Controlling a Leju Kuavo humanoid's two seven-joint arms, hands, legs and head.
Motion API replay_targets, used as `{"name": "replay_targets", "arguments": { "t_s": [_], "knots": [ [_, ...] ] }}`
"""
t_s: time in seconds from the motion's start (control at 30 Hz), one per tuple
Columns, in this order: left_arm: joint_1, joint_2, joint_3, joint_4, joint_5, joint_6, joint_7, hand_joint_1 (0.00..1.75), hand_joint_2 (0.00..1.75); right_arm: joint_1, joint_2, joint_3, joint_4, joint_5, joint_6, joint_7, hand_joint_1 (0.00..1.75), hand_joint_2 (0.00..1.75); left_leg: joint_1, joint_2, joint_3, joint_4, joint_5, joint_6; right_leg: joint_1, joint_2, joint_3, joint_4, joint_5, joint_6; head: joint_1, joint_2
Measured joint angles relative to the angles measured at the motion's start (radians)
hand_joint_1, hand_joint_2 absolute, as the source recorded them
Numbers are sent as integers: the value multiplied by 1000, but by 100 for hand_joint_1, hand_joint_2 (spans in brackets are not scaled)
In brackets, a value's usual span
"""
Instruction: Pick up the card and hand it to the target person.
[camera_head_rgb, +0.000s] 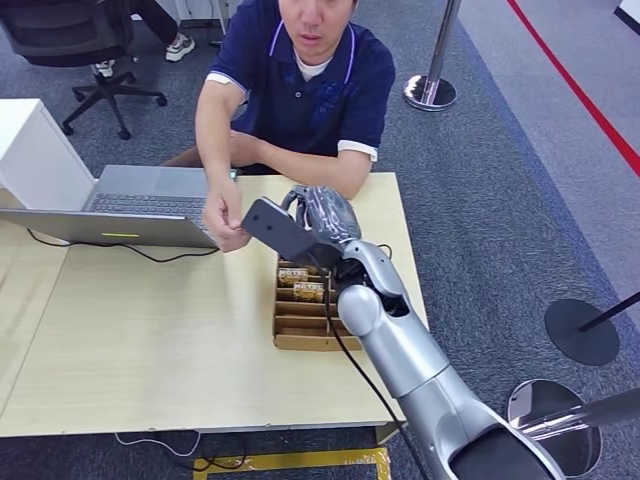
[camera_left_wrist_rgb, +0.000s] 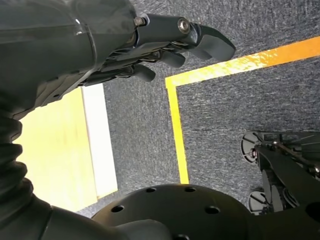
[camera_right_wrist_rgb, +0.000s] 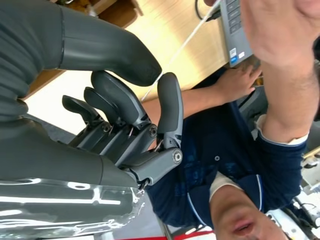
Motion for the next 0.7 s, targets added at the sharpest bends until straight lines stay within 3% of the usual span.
{"name": "replay_targets", "arguments": {
  "t_s": [0.43,0.47,0.57,0.6,0.7],
  "knots": [
    [1,3,-1,1,-35,-10,0,0,175,-52,27,-2,85,-10,-9,2,168,175,0,0,0,0,0,0,0,0,0,0,0,0,0,0],
    [1,3,-1,2,-40,-10,0,0,175,-52,27,-2,87,-10,-10,3,144,175,0,0,0,0,0,0,0,0,0,0,0,0,0,0],
    [1,4,-1,2,-46,-12,0,0,175,-52,27,-3,91,-9,-11,5,18,175,0,0,0,0,0,0,0,0,0,0,0,0,0,0],
    [0,4,-1,2,-49,-12,0,0,175,-52,27,-3,92,-8,-12,5,0,175,0,0,0,0,0,0,0,0,0,0,0,0,0,0],
    [0,4,-1,2,-55,-12,1,0,175,-52,27,-3,94,-5,-15,5,0,175,0,0,0,0,0,0,0,0,0,0,0,0,0,0]
  ]
}}
